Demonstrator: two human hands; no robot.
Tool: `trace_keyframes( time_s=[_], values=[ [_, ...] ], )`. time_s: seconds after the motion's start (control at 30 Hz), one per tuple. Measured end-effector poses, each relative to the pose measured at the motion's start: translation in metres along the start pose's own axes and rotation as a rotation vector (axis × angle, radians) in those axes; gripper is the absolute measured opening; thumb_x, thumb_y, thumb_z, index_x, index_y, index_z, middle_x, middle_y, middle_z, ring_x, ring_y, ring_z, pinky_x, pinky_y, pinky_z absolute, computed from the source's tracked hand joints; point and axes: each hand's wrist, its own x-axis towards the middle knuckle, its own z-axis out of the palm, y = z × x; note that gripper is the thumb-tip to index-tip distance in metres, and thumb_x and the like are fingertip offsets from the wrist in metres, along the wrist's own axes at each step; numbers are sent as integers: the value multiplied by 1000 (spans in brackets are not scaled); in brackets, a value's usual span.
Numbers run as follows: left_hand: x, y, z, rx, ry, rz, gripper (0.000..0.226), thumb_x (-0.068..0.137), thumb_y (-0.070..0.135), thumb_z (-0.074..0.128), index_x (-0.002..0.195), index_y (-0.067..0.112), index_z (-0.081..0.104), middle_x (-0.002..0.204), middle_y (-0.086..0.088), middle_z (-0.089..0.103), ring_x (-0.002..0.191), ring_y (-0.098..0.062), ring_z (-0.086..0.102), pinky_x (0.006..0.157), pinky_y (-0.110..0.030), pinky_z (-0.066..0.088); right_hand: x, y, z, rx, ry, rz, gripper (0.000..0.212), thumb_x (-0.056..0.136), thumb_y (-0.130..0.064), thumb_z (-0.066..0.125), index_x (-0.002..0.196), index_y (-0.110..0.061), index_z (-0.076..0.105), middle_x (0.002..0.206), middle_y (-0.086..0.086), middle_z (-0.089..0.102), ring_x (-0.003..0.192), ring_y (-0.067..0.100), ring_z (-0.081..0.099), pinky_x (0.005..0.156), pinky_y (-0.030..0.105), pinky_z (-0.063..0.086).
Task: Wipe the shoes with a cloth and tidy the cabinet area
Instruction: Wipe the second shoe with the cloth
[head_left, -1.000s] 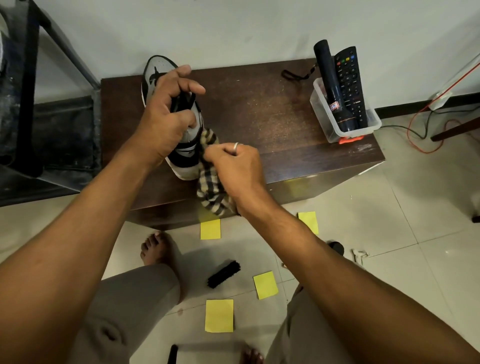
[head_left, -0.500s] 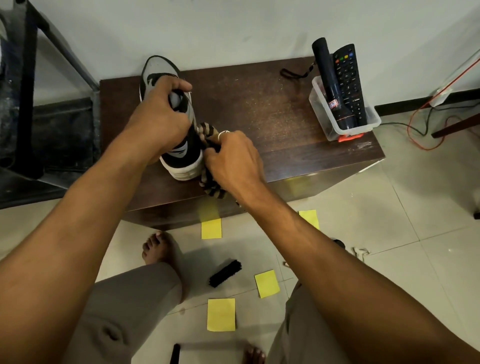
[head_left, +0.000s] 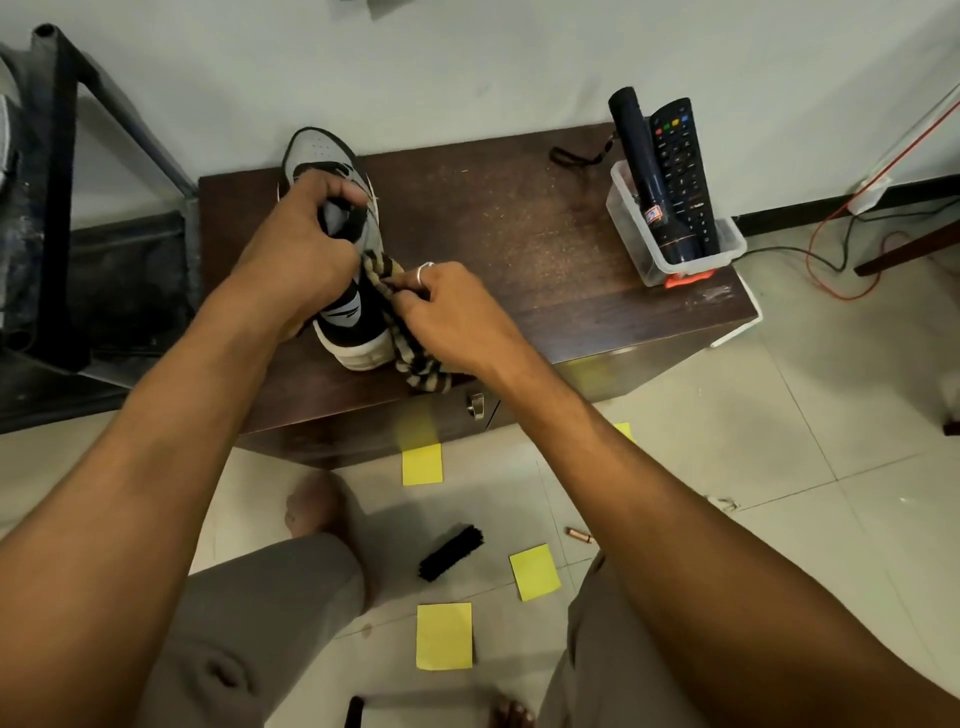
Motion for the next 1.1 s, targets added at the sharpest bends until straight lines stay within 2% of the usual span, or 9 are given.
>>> trace_keyframes(
  time_s=[0.17, 0.27, 0.37, 0.57, 0.63, 0.7, 0.8, 0.97, 1.1],
  values=[
    [1, 1, 2, 4, -30, 5, 59, 80, -5, 59, 101, 50, 58, 109, 11, 61, 98, -19, 62, 76, -38, 55, -7, -6, -25, -118, -97, 47, 29, 96, -24, 58, 70, -13, 61, 62, -3, 56, 57, 11, 50, 54, 27, 38],
    [3, -2, -1, -27, -54, 5, 59, 82, -7, 63, 101, 49, 58, 113, 10, 61, 100, -14, 62, 74, -33, 55, -5, -7, -6, 31, 120, 8, 22, 97, -23, 55, 94, -17, 75, 84, -5, 71, 76, 7, 64, 68, 32, 56],
    [4, -5, -4, -40, -47, 26, 59, 84, -9, 59, 104, 46, 58, 109, 16, 60, 102, -10, 61, 74, -27, 51, -9, -14, 14, 156, 116, 23, 31, 100, -23, 53, 123, -19, 72, 107, -1, 74, 96, 10, 68, 87, 38, 60],
    [7, -8, -2, -42, -53, 32, 56, 85, -2, 65, 93, 53, 57, 110, 17, 59, 103, -14, 60, 82, -32, 53, -20, -4, -8, 55, -81, 51, 30, 95, -23, 58, 68, -14, 69, 77, 5, 72, 57, 21, 54, 67, 43, 53],
    [8, -8, -1, -44, -57, 40, 54, 85, 1, 67, 93, 53, 57, 110, 16, 60, 100, -14, 60, 79, -31, 52, -22, -2, -8, 62, -21, 34, 28, 96, -22, 56, 74, -12, 71, 74, 1, 71, 54, 7, 50, 61, 37, 48],
    [7, -8, -1, -45, -53, 48, 52, 86, 1, 65, 97, 51, 57, 109, 17, 61, 99, -11, 62, 77, -30, 52, -23, -4, 5, 156, 128, 21, 24, 98, -23, 55, 99, -23, 79, 92, -7, 73, 78, -4, 61, 72, 27, 54],
    [6, -10, -4, -46, -38, 56, 53, 87, -2, 60, 101, 49, 58, 108, 19, 61, 103, -7, 62, 84, -30, 53, -25, -12, 30, 217, 169, 0, 32, 99, -25, 57, 127, -21, 72, 118, 0, 68, 103, 7, 63, 92, 33, 56],
    [7, -13, -6, -60, -51, 45, 51, 87, 3, 67, 97, 52, 57, 112, 16, 61, 101, -11, 62, 83, -34, 56, -30, -8, 8, 142, 16, 46, 27, 91, -25, 68, 116, -23, 77, 109, -11, 75, 93, -1, 66, 82, 21, 54],
    [7, -12, -3, -42, -58, 61, 45, 87, 8, 68, 98, 51, 57, 108, 17, 60, 96, -13, 63, 80, -36, 57, -24, -5, 11, 171, 216, 5, 27, 91, -24, 67, 115, -21, 78, 108, -7, 74, 95, 0, 66, 86, 23, 56]
  ],
)
